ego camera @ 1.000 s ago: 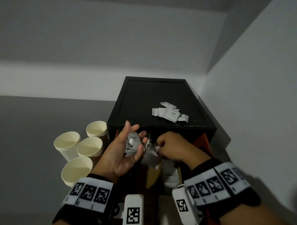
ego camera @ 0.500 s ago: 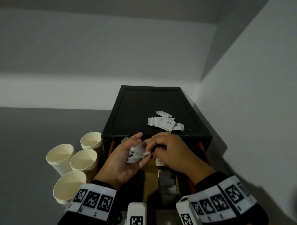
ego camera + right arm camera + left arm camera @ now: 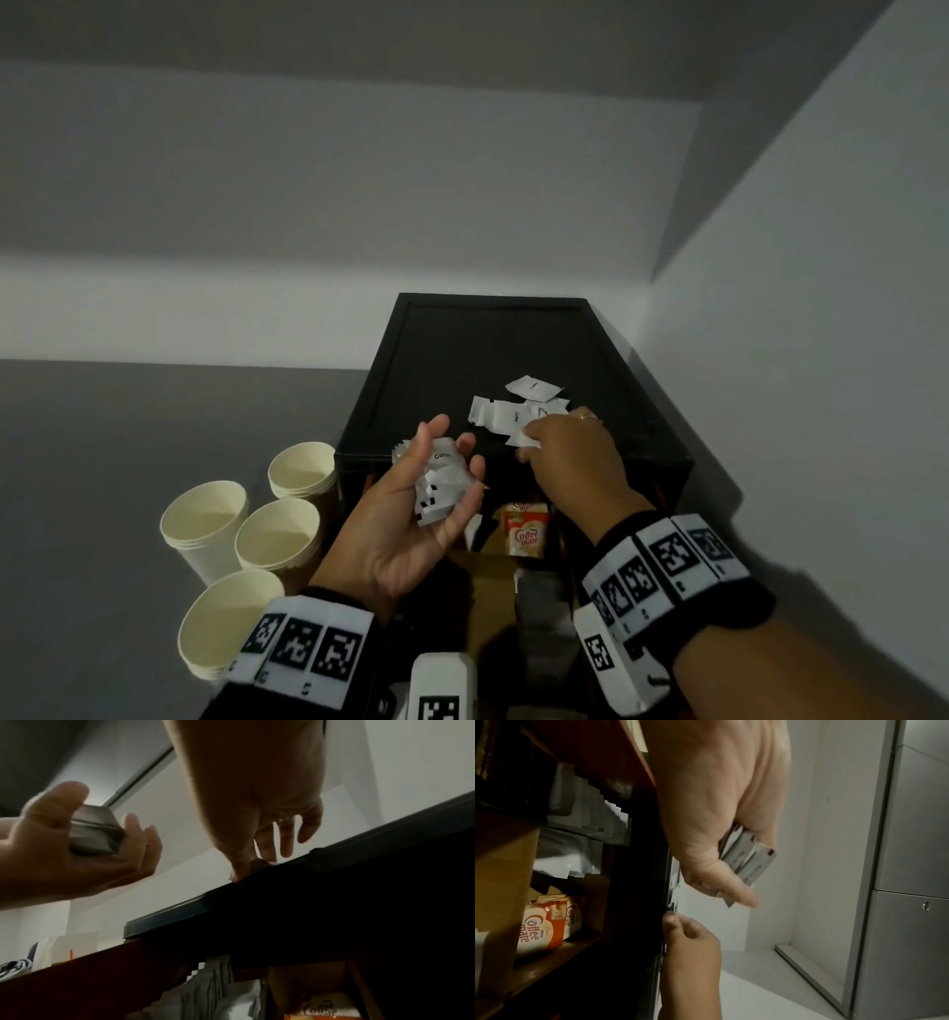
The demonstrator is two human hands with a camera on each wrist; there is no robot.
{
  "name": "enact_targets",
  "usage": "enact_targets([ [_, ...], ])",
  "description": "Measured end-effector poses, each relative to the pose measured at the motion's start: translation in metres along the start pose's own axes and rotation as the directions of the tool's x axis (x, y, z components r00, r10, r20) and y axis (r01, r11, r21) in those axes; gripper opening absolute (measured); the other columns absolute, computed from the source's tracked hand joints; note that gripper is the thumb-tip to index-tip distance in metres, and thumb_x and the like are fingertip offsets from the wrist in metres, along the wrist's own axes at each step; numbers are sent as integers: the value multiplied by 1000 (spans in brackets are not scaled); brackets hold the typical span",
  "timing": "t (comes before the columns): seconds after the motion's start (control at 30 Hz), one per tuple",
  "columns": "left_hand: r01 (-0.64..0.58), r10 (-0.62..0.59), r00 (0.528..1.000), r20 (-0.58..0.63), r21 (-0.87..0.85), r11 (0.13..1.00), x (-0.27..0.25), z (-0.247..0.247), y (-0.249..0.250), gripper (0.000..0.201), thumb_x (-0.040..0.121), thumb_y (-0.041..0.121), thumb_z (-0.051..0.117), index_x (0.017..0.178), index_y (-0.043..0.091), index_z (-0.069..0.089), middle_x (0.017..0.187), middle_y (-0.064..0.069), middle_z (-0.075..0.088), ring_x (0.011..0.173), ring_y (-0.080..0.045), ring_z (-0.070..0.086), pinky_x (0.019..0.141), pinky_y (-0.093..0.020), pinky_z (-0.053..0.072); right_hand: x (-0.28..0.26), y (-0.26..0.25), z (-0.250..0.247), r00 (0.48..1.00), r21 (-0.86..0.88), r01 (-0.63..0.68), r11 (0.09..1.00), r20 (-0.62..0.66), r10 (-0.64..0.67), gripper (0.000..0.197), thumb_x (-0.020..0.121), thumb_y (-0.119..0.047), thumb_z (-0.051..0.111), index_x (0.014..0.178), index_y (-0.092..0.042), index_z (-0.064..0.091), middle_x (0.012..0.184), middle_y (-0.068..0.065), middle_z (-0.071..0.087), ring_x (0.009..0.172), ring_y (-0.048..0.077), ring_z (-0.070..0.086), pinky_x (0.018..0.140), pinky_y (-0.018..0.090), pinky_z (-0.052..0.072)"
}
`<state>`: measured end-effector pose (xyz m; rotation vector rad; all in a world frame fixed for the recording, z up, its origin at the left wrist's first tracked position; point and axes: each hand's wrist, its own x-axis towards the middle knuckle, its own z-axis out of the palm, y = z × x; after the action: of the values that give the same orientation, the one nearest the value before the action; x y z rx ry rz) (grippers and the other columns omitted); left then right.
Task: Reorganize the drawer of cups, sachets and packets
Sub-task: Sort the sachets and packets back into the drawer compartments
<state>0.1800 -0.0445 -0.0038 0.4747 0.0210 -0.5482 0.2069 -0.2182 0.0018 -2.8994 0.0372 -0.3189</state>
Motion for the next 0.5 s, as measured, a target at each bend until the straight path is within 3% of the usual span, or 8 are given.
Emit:
enact_targets([
  [0.07, -24, 25, 999, -46, 23, 999, 2, 1, 0, 27, 70, 28, 63, 96, 22, 67, 96, -6, 66, 79, -19, 67, 50, -29, 58, 1, 1, 5, 996, -13, 71, 997, -61, -72, 18, 96, -21, 48, 104, -15, 63, 105, 4, 63, 111, 21, 52, 83, 26, 40],
  [0.13, -55, 58, 997, -59, 52, 997, 5, 1, -2, 29, 71, 21, 61, 99, 22, 65, 98, -7, 66, 82, -19, 64, 52, -28, 57, 1, 3, 5, 989, 78, 80, 994, -128, -70, 17, 96, -14, 46, 104, -15, 61, 96, 1, 64, 97, 18, 58, 77, 22, 42],
  [0.23, -75, 82, 994, -72, 92, 993, 9, 1, -5, 35, 70, 11, 62, 103, 21, 62, 95, -8, 66, 81, -19, 61, 55, -29, 57, -4, 10, -7, 954, 321, -10, 947, -281, 105, 14, 98, -16, 43, 87, -18, 51, 74, -8, 51, 73, 11, 54, 57, 13, 36],
  [0.3, -85, 94, 993, -70, 112, 990, 12, 3, -6, 41, 68, 7, 62, 107, 21, 60, 92, -8, 64, 78, -19, 60, 56, -29, 57, -10, 14, -16, 896, 523, -42, 851, -358, 264, 12, 97, -16, 46, 85, -17, 50, 74, -9, 50, 69, 3, 52, 56, 11, 37],
  [0.37, -108, 119, 991, -64, 163, 981, 16, 5, -9, 42, 69, 5, 63, 108, 22, 58, 91, -7, 62, 76, -17, 59, 58, -30, 57, -16, 11, -22, 847, 759, -32, 650, -325, 420, 11, 93, -10, 51, 87, -20, 50, 82, -10, 54, 78, 6, 58, 60, 14, 46],
  [0.4, -119, 134, 989, -64, 201, 972, 19, 7, -12, 40, 73, 5, 63, 108, 23, 57, 91, -7, 62, 77, -16, 59, 61, -31, 57, -20, 6, -25, 853, 875, -23, 484, -235, 466, 16, 92, -7, 52, 89, -22, 50, 88, -8, 55, 82, 10, 60, 63, 19, 51],
  [0.47, -140, 165, 984, -64, 291, 946, 22, 10, -16, 35, 81, 6, 62, 110, 23, 56, 95, -7, 63, 83, -18, 60, 70, -34, 56, -30, -10, -30, 904, 986, -77, 146, 7, 428, 24, 90, -1, 53, 96, -24, 50, 94, -2, 56, 81, 15, 62, 66, 27, 56],
  [0.5, -155, 178, 983, -46, 320, 935, 23, 12, -18, 36, 81, 8, 65, 113, 21, 55, 100, -9, 63, 88, -20, 61, 72, -35, 55, -34, -18, -32, 928, 987, -131, 95, 88, 363, 25, 90, 0, 53, 98, -25, 51, 96, 1, 57, 79, 16, 62, 65, 28, 56],
])
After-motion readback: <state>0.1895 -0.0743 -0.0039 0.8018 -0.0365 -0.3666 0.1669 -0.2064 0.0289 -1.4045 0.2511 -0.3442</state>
